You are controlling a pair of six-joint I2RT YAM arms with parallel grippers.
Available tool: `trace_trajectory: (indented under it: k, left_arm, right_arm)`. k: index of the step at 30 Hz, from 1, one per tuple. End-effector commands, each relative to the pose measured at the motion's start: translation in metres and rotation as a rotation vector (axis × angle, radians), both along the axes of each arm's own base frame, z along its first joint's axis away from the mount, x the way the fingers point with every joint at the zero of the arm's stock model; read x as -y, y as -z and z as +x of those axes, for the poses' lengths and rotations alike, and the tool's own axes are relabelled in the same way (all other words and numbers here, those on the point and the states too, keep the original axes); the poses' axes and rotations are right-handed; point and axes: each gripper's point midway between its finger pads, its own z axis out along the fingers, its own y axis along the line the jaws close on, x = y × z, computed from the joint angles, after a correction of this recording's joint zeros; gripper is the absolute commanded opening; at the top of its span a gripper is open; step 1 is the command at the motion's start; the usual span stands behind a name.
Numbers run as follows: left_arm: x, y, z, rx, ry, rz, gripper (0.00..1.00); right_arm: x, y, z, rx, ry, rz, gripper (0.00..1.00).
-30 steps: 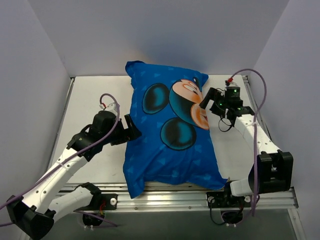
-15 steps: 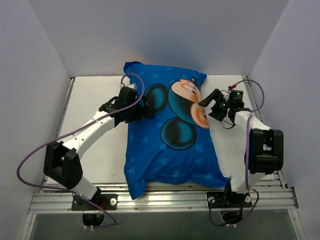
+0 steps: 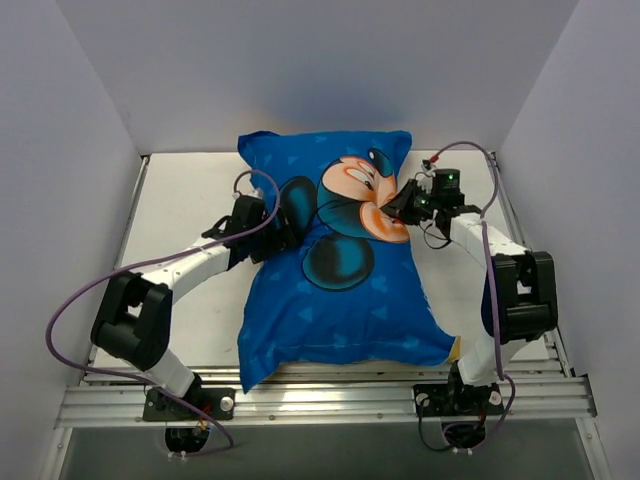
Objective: Remove the pillowcase from the pillow
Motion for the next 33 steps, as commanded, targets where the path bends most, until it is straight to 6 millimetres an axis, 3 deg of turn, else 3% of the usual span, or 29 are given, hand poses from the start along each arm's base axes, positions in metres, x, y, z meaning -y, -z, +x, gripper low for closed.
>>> trace_trajectory:
  k: [1,2,3,4,5,7,8,9,12,13,14,15,16,17,18,19,20,21,22,23,24,25,26,28,29,30,31,33]
  left_arm:
    - [0.007,0.048,-0.020,-0.123,0.058,0.089,0.94]
    - [0.018,0.035,-0.006,-0.087,0.066,0.068,0.94]
    - [0.027,0.026,0.001,-0.066,0.074,0.048,0.94]
    - [0.038,0.016,0.008,-0.044,0.088,0.032,0.94]
    - [0.053,-0.003,0.024,-0.003,0.097,-0.001,0.94]
    - [0.076,-0.025,0.034,0.038,0.128,-0.046,0.94]
    - [0.086,-0.031,0.039,0.046,0.133,-0.070,0.94]
    - [0.099,-0.055,0.049,0.099,0.142,-0.113,0.94]
    - [0.109,-0.083,0.052,0.150,0.133,-0.202,0.94]
    - [0.105,-0.087,0.051,0.160,0.114,-0.211,0.94]
    - [0.100,-0.101,0.047,0.190,0.103,-0.226,0.94]
    - [0.093,-0.099,0.044,0.191,0.084,-0.220,0.94]
    - [0.080,-0.081,0.034,0.154,0.061,-0.193,0.94]
    - [0.065,-0.091,0.031,0.169,0.018,-0.197,0.94]
    - [0.055,-0.085,0.024,0.153,-0.001,-0.187,0.94]
    - [0.040,-0.062,0.008,0.105,-0.020,-0.157,0.94]
    - [0.023,-0.077,0.002,0.137,-0.062,-0.167,0.94]
    - [0.010,-0.072,-0.009,0.116,-0.084,-0.151,0.94]
    - [-0.004,-0.061,-0.023,0.089,-0.102,-0.128,0.94]
    - [-0.021,-0.084,-0.031,0.143,-0.133,-0.141,0.94]
    - [-0.037,-0.080,-0.043,0.118,-0.163,-0.098,0.94]
    - [-0.046,-0.088,-0.053,0.129,-0.175,-0.093,0.94]
    - [-0.059,-0.112,-0.065,0.189,-0.178,-0.101,0.94]
    - [-0.083,-0.120,-0.087,0.183,-0.210,-0.043,0.94]
    - [-0.093,-0.147,-0.098,0.246,-0.208,-0.048,0.94]
    - [-0.106,-0.145,-0.110,0.220,-0.225,-0.002,0.94]
    - [-0.113,-0.157,-0.120,0.248,-0.225,0.006,0.94]
    - [-0.124,-0.168,-0.135,0.242,-0.229,0.033,0.94]
  right_arm:
    - [-0.041,-0.107,-0.018,0.202,-0.174,-0.003,0.00]
    - [-0.043,-0.127,-0.018,0.251,-0.182,-0.015,0.00]
    - [-0.045,-0.165,-0.018,0.322,-0.179,-0.020,0.00]
    - [-0.046,-0.184,-0.019,0.359,-0.178,-0.022,0.00]
    - [-0.054,-0.223,-0.025,0.447,-0.196,-0.026,0.00]
    - [-0.056,-0.238,-0.028,0.459,-0.164,-0.089,0.00]
    - [-0.069,-0.249,-0.036,0.487,-0.184,-0.106,0.00]
    - [-0.073,-0.260,-0.039,0.514,-0.192,-0.126,0.00]
    - [-0.101,-0.264,-0.051,0.531,-0.243,-0.103,0.00]
    - [-0.106,-0.253,-0.051,0.512,-0.247,-0.113,0.00]
    - [-0.113,-0.245,-0.052,0.497,-0.258,-0.118,0.00]
    - [-0.127,-0.232,-0.055,0.482,-0.289,-0.120,0.00]
    - [-0.132,-0.211,-0.057,0.442,-0.302,-0.130,0.00]
    - [-0.137,-0.197,-0.057,0.419,-0.310,-0.137,0.00]
    - [-0.146,-0.182,-0.054,0.405,-0.323,-0.142,0.00]
    - [-0.158,-0.169,-0.060,0.386,-0.350,-0.142,0.00]
    - [-0.164,-0.150,-0.061,0.355,-0.361,-0.158,0.00]
    - [-0.173,-0.130,-0.059,0.322,-0.377,-0.174,0.00]
    - [-0.188,-0.122,-0.067,0.317,-0.413,-0.177,0.00]
    - [-0.197,-0.108,-0.064,0.300,-0.423,-0.190,0.00]
    - [-0.206,-0.102,-0.067,0.292,-0.439,-0.194,0.01]
    - [-0.219,-0.099,-0.075,0.291,-0.469,-0.194,0.04]
    - [-0.231,-0.100,-0.078,0.289,-0.494,-0.195,0.16]
    - [-0.251,-0.108,-0.092,0.312,-0.539,-0.208,0.31]
    - [-0.253,-0.108,-0.098,0.315,-0.562,-0.243,0.43]
    - [-0.256,-0.126,-0.095,0.359,-0.538,-0.261,0.49]
    - [-0.258,-0.133,-0.099,0.378,-0.538,-0.278,0.58]
    - [-0.247,-0.155,-0.098,0.416,-0.491,-0.315,0.65]
